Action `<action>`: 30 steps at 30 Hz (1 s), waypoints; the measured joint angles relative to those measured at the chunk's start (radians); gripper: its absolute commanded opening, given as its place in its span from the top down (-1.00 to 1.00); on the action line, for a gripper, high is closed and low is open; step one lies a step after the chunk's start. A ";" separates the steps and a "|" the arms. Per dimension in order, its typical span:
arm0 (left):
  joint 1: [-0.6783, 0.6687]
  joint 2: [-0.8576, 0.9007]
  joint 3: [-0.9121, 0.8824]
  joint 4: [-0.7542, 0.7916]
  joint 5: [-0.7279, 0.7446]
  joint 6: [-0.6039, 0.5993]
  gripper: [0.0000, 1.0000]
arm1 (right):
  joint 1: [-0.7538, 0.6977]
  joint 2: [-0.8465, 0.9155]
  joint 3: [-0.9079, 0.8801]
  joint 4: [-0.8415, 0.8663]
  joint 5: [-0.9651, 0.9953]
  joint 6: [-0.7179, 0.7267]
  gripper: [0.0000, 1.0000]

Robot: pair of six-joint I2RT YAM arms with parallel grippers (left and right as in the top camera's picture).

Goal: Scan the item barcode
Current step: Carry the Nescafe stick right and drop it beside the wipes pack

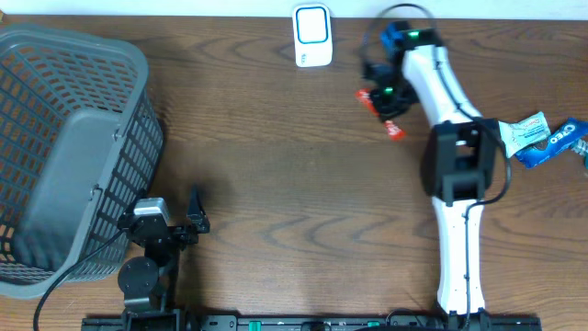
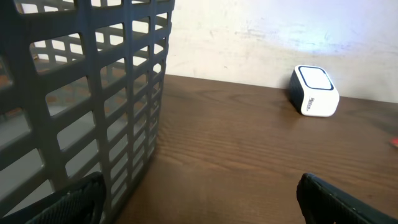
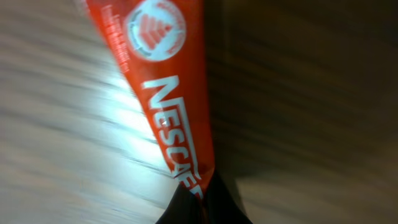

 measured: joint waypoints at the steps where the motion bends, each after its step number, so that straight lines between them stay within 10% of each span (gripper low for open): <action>1: 0.000 0.000 0.000 0.000 0.000 0.000 -0.96 | -0.031 0.000 0.000 -0.008 0.012 0.028 0.97; 16: 0.000 0.000 0.000 0.000 0.000 0.000 -0.96 | -0.433 0.000 -0.012 -0.047 0.259 0.212 0.91; 21: 0.000 0.000 0.000 0.000 0.000 0.000 -0.96 | -0.450 -0.001 -0.004 -0.060 0.235 0.232 0.02; 22: 0.000 0.000 0.000 0.000 0.000 0.000 -0.96 | -0.449 -0.002 0.002 -0.065 0.218 0.234 -0.99; 30: 0.000 0.000 0.000 0.000 0.000 0.000 -0.96 | -0.439 -0.216 0.025 -0.103 0.133 0.249 -0.99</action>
